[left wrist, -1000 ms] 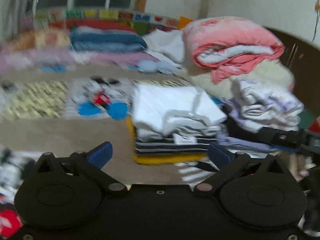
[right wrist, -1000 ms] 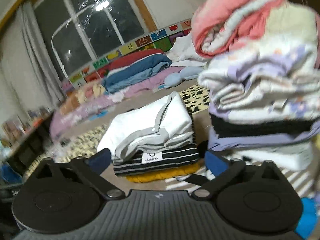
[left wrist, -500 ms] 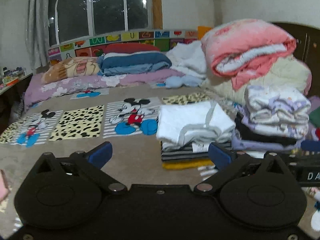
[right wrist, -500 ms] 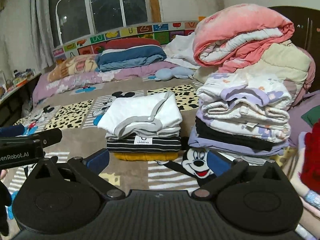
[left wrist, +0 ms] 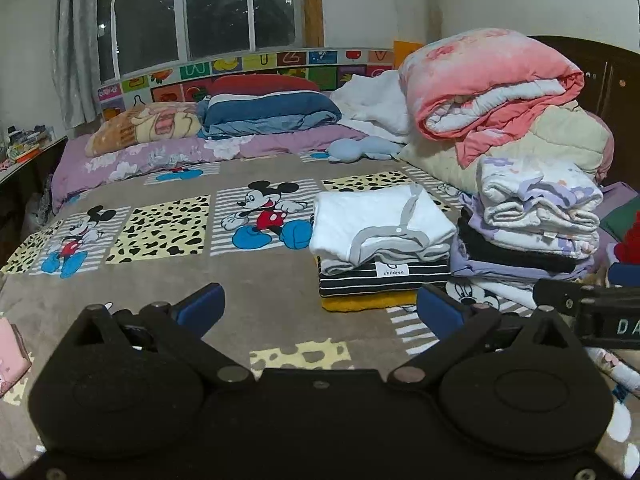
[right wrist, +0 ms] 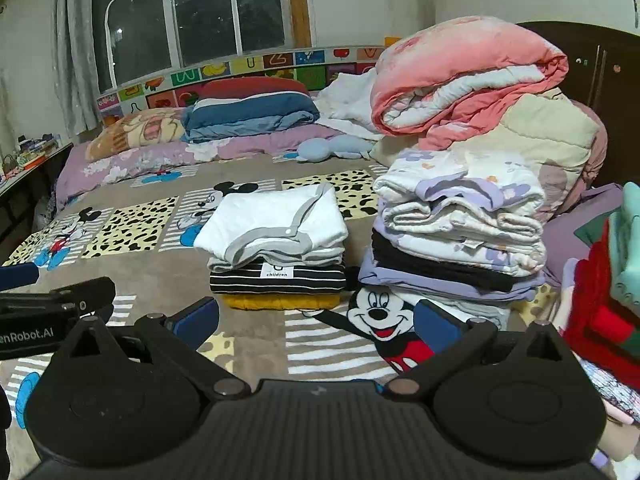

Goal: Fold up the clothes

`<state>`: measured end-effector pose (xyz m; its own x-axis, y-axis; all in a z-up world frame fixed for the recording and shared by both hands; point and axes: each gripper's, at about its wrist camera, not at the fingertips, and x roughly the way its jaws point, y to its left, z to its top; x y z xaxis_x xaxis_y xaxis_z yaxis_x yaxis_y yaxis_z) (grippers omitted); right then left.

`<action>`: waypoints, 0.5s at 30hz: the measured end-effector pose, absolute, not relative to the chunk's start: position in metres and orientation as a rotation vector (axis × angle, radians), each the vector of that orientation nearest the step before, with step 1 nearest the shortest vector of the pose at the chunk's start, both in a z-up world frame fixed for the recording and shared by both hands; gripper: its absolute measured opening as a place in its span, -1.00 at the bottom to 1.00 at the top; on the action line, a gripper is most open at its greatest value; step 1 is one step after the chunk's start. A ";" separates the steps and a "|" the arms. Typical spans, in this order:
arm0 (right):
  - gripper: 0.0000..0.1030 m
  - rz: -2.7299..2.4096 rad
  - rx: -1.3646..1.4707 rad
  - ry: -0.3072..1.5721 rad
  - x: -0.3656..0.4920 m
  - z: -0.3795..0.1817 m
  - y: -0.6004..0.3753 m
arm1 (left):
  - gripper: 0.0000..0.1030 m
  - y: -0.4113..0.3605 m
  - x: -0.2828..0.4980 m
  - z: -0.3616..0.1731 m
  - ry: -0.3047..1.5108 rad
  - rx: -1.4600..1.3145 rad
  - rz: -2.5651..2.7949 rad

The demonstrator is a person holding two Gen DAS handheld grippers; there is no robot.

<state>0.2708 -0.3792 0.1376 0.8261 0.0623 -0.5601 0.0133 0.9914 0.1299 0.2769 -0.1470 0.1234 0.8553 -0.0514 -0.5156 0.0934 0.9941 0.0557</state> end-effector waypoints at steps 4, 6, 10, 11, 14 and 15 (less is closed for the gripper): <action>1.00 0.023 0.132 0.595 0.263 0.145 -0.379 | 1.00 -0.148 0.270 0.125 0.537 0.083 -0.078; 1.00 0.024 0.132 0.594 0.260 0.147 -0.378 | 1.00 -0.149 0.267 0.127 0.537 0.081 -0.080; 1.00 0.027 0.132 0.595 0.255 0.149 -0.376 | 1.00 -0.148 0.261 0.129 0.537 0.073 -0.082; 1.00 0.029 0.132 0.596 0.253 0.149 -0.376 | 1.00 -0.148 0.260 0.130 0.537 0.069 -0.084; 1.00 0.030 0.128 0.597 0.250 0.150 -0.374 | 1.00 -0.148 0.255 0.130 0.509 0.080 -0.078; 0.99 0.030 0.130 0.598 0.249 0.150 -0.374 | 1.00 -0.148 0.252 0.131 0.489 0.092 -0.075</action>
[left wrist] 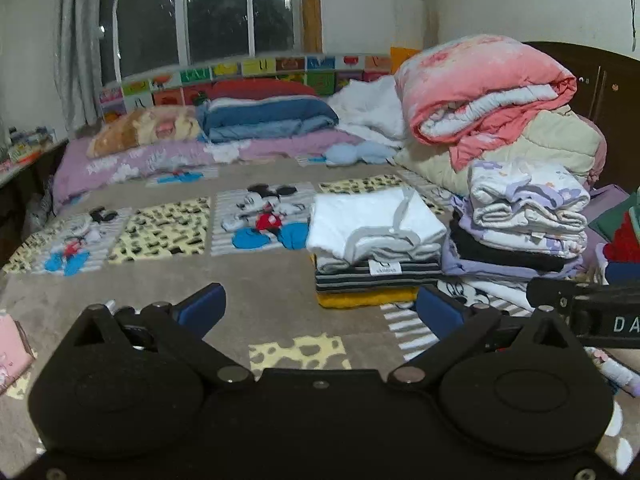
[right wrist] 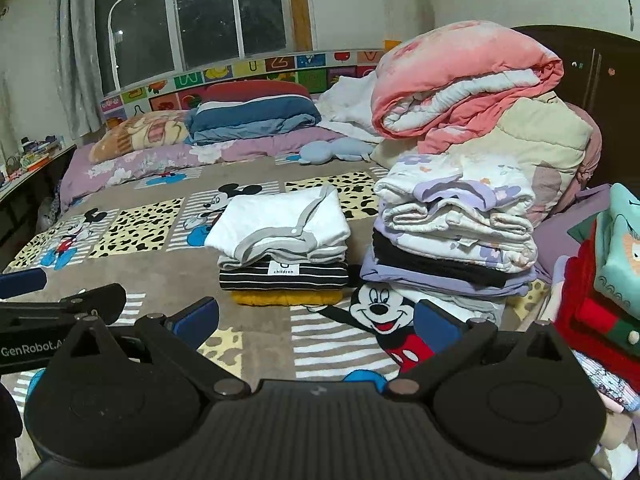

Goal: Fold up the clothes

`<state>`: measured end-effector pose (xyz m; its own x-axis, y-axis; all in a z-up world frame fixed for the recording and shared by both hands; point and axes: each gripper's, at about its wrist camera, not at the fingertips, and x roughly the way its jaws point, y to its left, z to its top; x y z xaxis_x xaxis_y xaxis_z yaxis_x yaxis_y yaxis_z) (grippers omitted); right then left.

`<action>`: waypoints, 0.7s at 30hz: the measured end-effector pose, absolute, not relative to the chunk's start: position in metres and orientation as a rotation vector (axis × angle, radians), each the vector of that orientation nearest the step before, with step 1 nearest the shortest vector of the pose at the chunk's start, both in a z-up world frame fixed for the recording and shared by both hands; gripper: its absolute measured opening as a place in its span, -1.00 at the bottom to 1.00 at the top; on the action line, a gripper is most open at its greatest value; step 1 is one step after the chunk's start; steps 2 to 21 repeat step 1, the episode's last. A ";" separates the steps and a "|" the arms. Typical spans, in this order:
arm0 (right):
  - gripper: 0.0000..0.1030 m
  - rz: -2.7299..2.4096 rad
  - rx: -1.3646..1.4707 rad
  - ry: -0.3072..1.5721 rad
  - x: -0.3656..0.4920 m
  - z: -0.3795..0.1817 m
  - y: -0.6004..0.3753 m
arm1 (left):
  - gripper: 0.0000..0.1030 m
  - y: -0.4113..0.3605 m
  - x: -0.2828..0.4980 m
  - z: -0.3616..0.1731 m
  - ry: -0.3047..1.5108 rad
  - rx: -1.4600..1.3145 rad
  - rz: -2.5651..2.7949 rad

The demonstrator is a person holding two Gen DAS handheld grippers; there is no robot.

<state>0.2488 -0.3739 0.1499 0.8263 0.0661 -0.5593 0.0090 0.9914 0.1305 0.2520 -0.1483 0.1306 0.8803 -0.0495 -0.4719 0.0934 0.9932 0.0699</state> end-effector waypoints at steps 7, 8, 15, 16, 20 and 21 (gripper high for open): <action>1.00 0.031 0.131 0.598 0.248 0.150 -0.373 | 1.00 -0.148 0.251 0.130 0.484 0.098 -0.071; 1.00 0.031 0.131 0.598 0.248 0.150 -0.373 | 1.00 -0.148 0.251 0.130 0.484 0.098 -0.071; 1.00 0.031 0.131 0.598 0.248 0.150 -0.373 | 1.00 -0.148 0.251 0.130 0.484 0.098 -0.071; 1.00 0.031 0.131 0.598 0.248 0.150 -0.373 | 1.00 -0.148 0.251 0.130 0.484 0.098 -0.071; 1.00 0.031 0.131 0.598 0.248 0.150 -0.373 | 1.00 -0.148 0.251 0.130 0.484 0.098 -0.071; 1.00 0.031 0.131 0.598 0.248 0.150 -0.373 | 1.00 -0.148 0.251 0.130 0.484 0.098 -0.071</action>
